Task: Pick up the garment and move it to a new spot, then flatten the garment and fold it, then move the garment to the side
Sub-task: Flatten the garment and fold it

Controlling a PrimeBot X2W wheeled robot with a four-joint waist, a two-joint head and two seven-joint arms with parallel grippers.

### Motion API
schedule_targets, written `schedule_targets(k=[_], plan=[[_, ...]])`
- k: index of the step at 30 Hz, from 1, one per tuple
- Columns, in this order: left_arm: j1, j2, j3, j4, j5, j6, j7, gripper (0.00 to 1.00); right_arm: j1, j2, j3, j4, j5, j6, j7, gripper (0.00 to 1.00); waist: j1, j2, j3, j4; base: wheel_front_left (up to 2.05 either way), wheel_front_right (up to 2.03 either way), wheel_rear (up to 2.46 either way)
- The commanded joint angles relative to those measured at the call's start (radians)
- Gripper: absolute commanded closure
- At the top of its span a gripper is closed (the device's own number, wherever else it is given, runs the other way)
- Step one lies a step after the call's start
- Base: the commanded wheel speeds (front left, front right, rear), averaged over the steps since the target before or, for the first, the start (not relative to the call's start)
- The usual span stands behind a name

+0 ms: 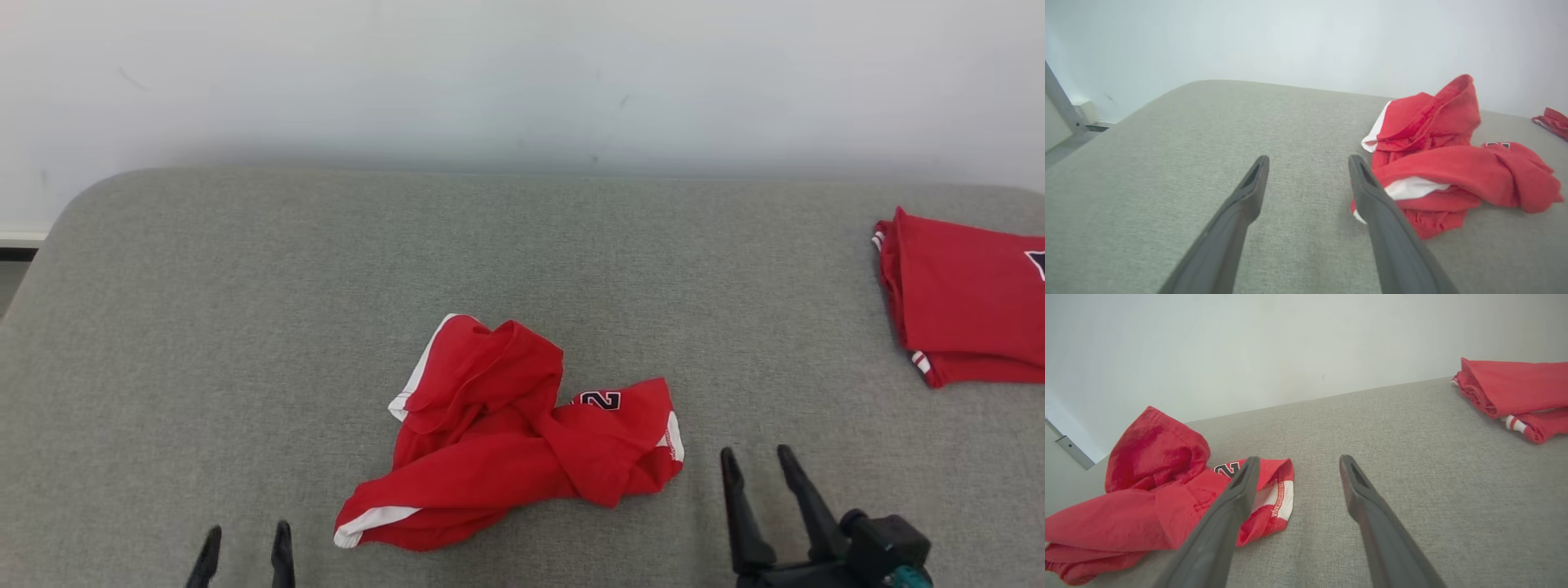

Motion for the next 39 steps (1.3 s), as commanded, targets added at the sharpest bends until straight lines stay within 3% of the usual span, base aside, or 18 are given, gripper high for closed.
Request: schedule_targets(k=[1,20,21,23,31,39], plan=[[-0.017,-0.005,0.007,-0.007,0.007,0.002,-0.002,0.0,0.003,0.001,0.015,0.009,0.005,0.001,0.0,0.0,0.0,0.0,-0.003,0.011,0.0,0.0,0.0],[-0.065,-0.019,0.016,-0.003,0.001,0.001,-0.002,0.0,-0.203,-0.002,0.289,0.343,0.057,0.001,0.0,0.0,0.0,0.0,-0.011,0.056,0.0,0.0,0.0],[-0.065,-0.02,0.013,-0.001,0.002,0.001,-0.002,0.0,-0.21,-0.001,0.301,0.368,0.065,0.001,0.0,0.52,0.0,0.0,-0.012,0.062,0.0,0.0,0.0],[-0.065,-0.02,0.011,0.003,0.003,0.001,-0.002,0.0,-0.231,-0.001,0.304,0.398,0.076,0.001,-0.001,1.0,0.0,0.0,-0.014,0.068,0.0,0.0,0.0],[-0.048,-0.02,0.024,-0.001,-0.014,0.001,-0.002,0.0,-0.225,-0.014,0.243,0.357,0.069,0.001,0.0,1.0,0.0,0.0,-0.018,0.048,0.0,0.0,0.0],[-0.052,-0.02,0.017,0.011,-0.027,0.003,-0.002,0.0,-0.121,-0.061,0.11,0.166,0.078,0.001,0.0,1.0,0.0,0.0,-0.019,-0.003,0.0,0.0,0.0]])
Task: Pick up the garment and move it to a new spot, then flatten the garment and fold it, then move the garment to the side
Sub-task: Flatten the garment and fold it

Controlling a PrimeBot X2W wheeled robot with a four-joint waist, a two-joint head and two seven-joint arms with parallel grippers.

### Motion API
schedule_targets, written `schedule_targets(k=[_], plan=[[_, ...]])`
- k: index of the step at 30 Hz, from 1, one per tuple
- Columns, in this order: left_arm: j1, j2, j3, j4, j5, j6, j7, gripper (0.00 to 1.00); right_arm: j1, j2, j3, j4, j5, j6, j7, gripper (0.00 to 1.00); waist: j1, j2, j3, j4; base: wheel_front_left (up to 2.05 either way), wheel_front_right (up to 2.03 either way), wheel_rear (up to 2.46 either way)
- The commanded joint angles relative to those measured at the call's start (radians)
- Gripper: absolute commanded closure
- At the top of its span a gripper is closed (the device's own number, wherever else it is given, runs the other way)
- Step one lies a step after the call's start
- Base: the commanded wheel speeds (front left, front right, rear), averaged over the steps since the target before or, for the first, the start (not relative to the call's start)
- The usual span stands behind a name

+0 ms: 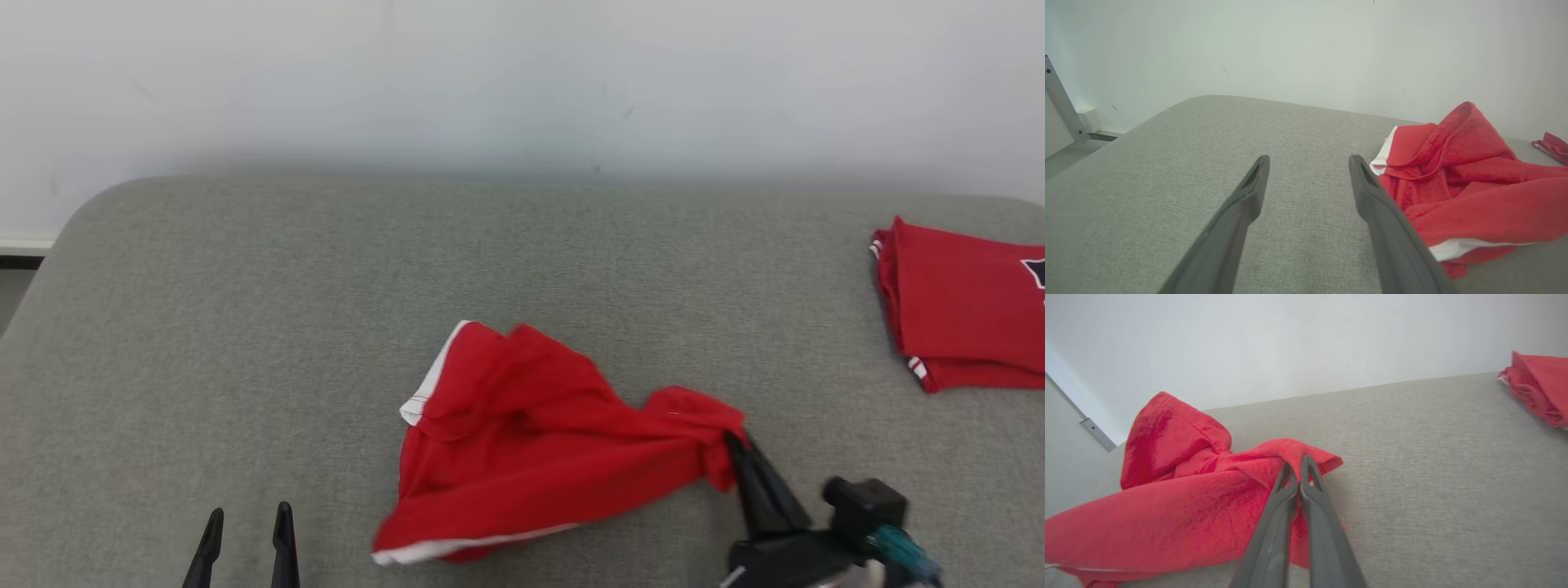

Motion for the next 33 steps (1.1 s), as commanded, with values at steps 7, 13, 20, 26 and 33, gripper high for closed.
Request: schedule_targets(k=[7,13,20,26,33], plan=[[0.012,-0.001,0.003,0.007,-0.015,0.006,-0.002,0.0,0.105,-0.054,-0.048,-0.112,0.029,0.001,-0.001,1.0,0.0,0.0,0.0,-0.046,0.0,0.0,0.0],[0.004,-0.001,-0.001,0.015,-0.016,0.008,-0.002,0.0,0.13,-0.08,-0.015,-0.161,0.026,0.001,-0.001,1.0,0.0,0.0,0.0,-0.06,0.0,0.0,0.0],[-0.021,-0.001,-0.031,0.031,-0.021,0.007,-0.002,0.0,-0.017,-0.12,0.082,-0.086,0.011,0.001,0.002,1.0,0.0,0.0,0.002,-0.034,0.0,0.0,0.0],[-0.041,-0.001,-0.061,0.042,-0.024,0.004,-0.002,0.0,-0.227,-0.124,0.172,0.125,0.008,0.001,0.034,1.0,0.0,0.0,0.011,0.02,0.0,0.0,0.0],[-0.061,-0.001,-0.118,0.055,-0.032,0.002,-0.002,0.0,-0.433,-0.101,0.243,0.416,0.054,0.001,0.022,1.0,0.0,0.0,0.02,0.084,0.0,0.0,0.0]])
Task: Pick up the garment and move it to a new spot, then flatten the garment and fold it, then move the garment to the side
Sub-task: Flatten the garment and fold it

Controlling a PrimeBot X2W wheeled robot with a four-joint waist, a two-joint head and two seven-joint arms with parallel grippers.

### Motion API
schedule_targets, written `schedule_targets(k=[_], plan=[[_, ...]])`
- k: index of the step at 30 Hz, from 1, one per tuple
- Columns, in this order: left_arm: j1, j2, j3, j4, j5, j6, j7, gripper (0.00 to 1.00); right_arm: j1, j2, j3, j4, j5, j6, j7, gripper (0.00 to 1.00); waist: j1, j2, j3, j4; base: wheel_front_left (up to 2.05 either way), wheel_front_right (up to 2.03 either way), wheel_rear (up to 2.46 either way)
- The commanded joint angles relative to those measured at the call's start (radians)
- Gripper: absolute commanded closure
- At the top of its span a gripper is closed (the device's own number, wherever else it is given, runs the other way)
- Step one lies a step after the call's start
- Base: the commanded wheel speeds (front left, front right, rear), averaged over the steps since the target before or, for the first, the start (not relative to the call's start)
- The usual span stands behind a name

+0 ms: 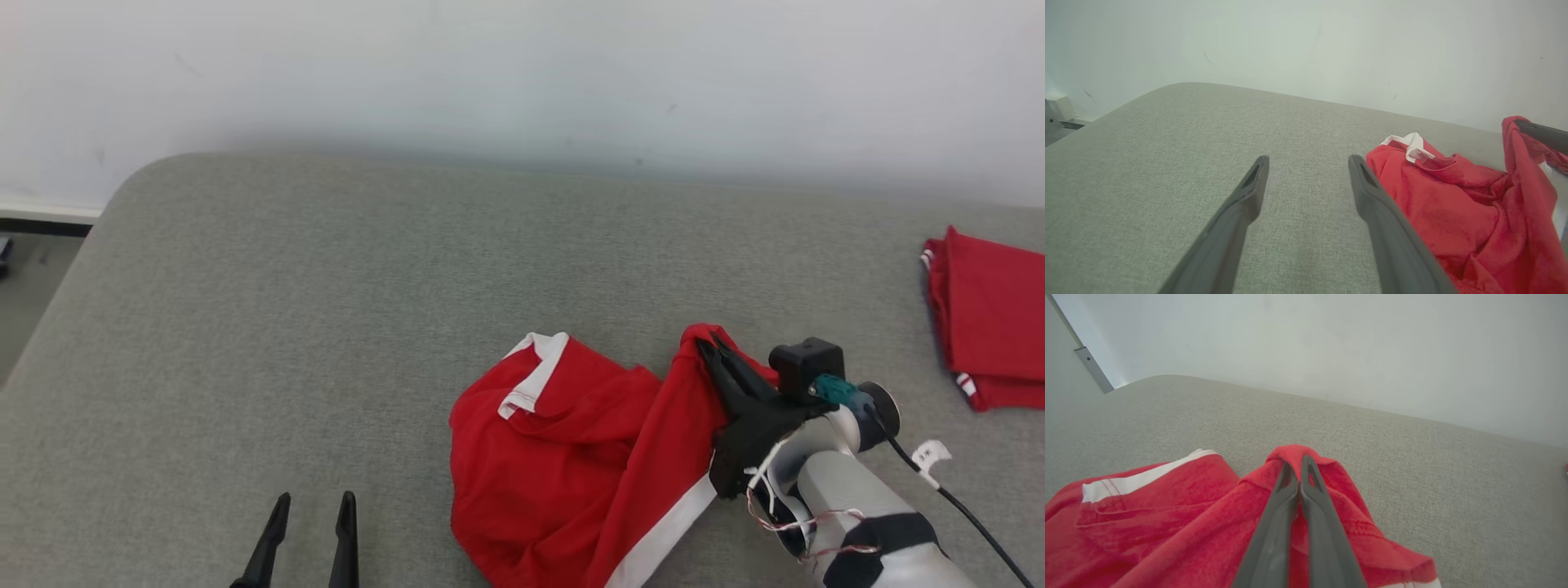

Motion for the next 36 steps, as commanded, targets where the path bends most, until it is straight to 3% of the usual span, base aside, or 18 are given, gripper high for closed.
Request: schedule_targets(k=[1,3,4,5,8,14,17,25,31,36], plan=[[-0.013,-0.001,-0.013,0.005,-0.008,-0.005,-0.003,0.0,-0.033,0.008,0.018,0.053,0.013,0.001,-0.011,1.0,-0.0001,-0.0001,0.007,0.031,0.0,0.0,0.0],[-0.014,-0.001,-0.03,0.007,-0.012,-0.005,-0.003,0.0,-0.062,0.015,0.039,0.109,0.023,0.001,-0.017,0.96,-0.0001,-0.0001,0.007,0.039,0.0,0.0,0.0],[-0.014,0.0,-0.035,0.009,-0.014,-0.004,-0.003,0.0,-0.076,0.017,0.047,0.131,0.028,0.001,-0.021,0.42,-0.0001,-0.0001,0.006,0.04,0.0,0.0,0.0],[-0.012,0.0,-0.04,0.01,-0.015,-0.004,-0.003,0.0,-0.085,0.021,0.054,0.147,0.032,0.001,-0.024,0.0,-0.0001,-0.0001,0.003,0.04,0.0,0.0,0.0],[0.002,0.0,-0.053,0.016,-0.018,-0.004,-0.003,0.0,-0.094,0.025,0.06,0.163,0.058,0.001,-0.028,0.0,-0.0001,-0.0001,-0.006,0.029,0.0,0.0,0.0],[0.039,-0.001,-0.106,0.009,-0.005,-0.007,-0.003,0.0,-0.031,-0.009,-0.003,0.028,0.077,0.001,-0.029,0.0,-0.0001,-0.0001,-0.025,0.003,0.0,0.0,0.0],[0.068,0.005,-0.193,0.011,0.022,-0.005,-0.003,0.0,0.025,-0.037,-0.053,-0.062,0.058,0.001,-0.029,0.0,-0.0001,-0.0001,-0.034,-0.009,0.0,0.0,0.0],[0.095,0.129,-0.426,0.012,-0.059,-0.005,-0.003,0.0,0.168,-0.085,-0.191,-0.212,0.002,0.001,-0.029,0.0,-0.0001,-0.0001,-0.014,-0.023,0.0,0.0,0.0],[0.052,0.206,-0.611,0.112,-0.125,-0.005,-0.003,0.0,0.26,-0.042,-0.288,-0.313,-0.042,0.001,-0.028,0.0,-0.0001,-0.0001,-0.003,-0.043,0.0,0.0,0.0],[-0.007,0.204,-0.668,0.19,-0.179,-0.005,-0.003,0.0,0.322,-0.003,-0.333,-0.35,-0.068,0.001,-0.028,0.0,-0.0001,-0.0001,0.0,-0.065,0.0,0.0,0.0]])
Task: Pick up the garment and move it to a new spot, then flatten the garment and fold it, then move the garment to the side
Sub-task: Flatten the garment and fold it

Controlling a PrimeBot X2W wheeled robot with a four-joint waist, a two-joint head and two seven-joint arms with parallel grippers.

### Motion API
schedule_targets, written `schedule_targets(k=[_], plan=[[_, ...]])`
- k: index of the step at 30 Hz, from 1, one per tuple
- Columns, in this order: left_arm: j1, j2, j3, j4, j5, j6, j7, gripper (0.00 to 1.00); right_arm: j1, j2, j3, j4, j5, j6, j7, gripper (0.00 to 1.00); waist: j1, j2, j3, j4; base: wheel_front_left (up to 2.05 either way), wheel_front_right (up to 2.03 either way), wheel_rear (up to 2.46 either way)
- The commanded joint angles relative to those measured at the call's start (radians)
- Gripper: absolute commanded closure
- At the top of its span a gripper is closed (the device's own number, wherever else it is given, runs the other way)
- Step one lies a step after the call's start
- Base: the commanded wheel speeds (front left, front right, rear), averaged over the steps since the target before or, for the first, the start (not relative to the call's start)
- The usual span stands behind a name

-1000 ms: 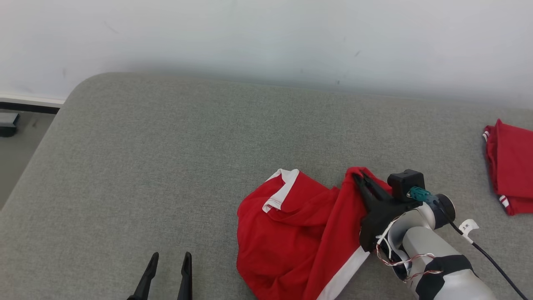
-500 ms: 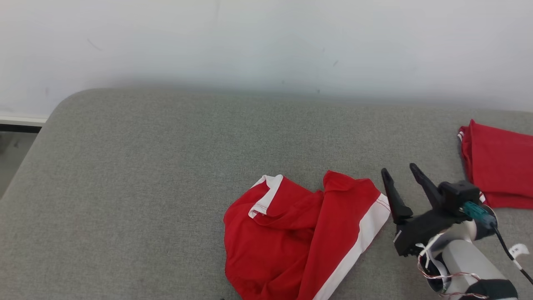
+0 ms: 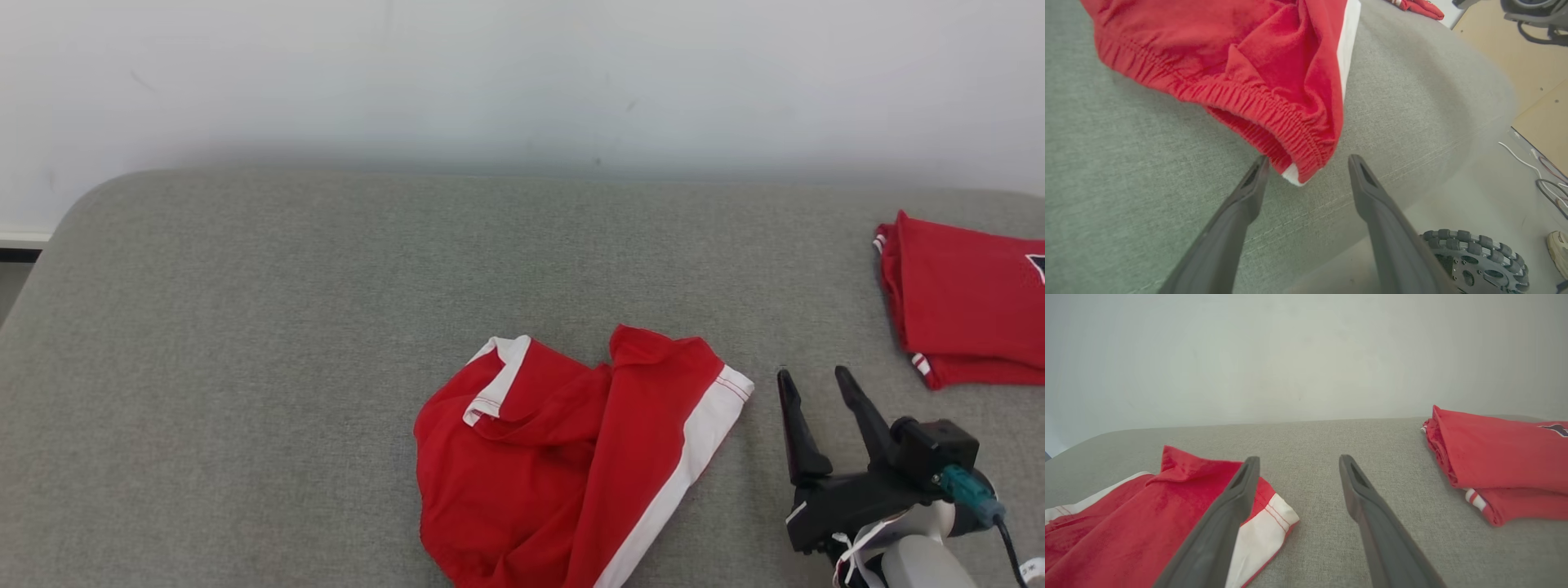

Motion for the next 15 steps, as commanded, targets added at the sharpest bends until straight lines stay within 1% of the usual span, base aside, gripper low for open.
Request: schedule_targets(k=[1,6,7,8,9,10,13,15], plan=[[0.002,-0.008,-0.015,0.025,-0.008,0.001,-0.002,0.0,0.017,0.01,-0.007,-0.006,-0.008,0.001,-0.001,0.0,0.0001,-0.0001,0.001,-0.013,0.0,0.0,0.0],[-0.035,-0.04,-0.01,0.073,-0.035,0.001,-0.002,0.0,0.047,0.032,-0.026,-0.016,-0.023,0.001,-0.001,0.0,0.0001,-0.0001,0.003,-0.038,0.0,0.0,0.0],[-0.041,-0.043,-0.006,0.076,-0.042,0.001,-0.002,0.02,0.052,0.033,-0.031,-0.017,-0.023,0.001,-0.001,0.0,0.0001,-0.0001,0.004,-0.041,0.0,0.0,0.0],[-0.051,-0.043,-0.001,0.074,-0.042,0.001,-0.002,0.6,0.056,0.034,-0.035,-0.019,-0.023,0.001,-0.001,0.0,0.0001,-0.0001,0.005,-0.043,0.0,0.0,0.0],[-0.057,-0.045,0.007,0.069,-0.043,0.001,-0.002,0.74,0.059,0.035,-0.039,-0.019,-0.023,0.001,-0.001,0.0,0.0001,-0.0001,0.005,-0.045,0.0,0.0,0.0],[-0.059,-0.048,0.014,0.059,-0.047,0.001,-0.002,1.0,0.063,0.036,-0.042,-0.019,-0.023,0.001,-0.001,0.0,0.0001,-0.0001,0.005,-0.047,0.0,0.0,0.0],[-0.054,-0.05,0.077,0.017,-0.044,0.001,-0.002,1.0,0.074,0.04,-0.051,-0.022,-0.026,0.001,-0.001,0.0,0.0001,-0.0001,0.005,-0.05,0.0,0.0,0.0],[-0.048,-0.039,0.13,-0.007,-0.029,0.001,-0.002,1.0,0.078,0.042,-0.058,-0.023,-0.027,0.001,-0.001,0.0,0.0001,-0.0001,0.004,-0.05,0.0,0.0,0.0]])
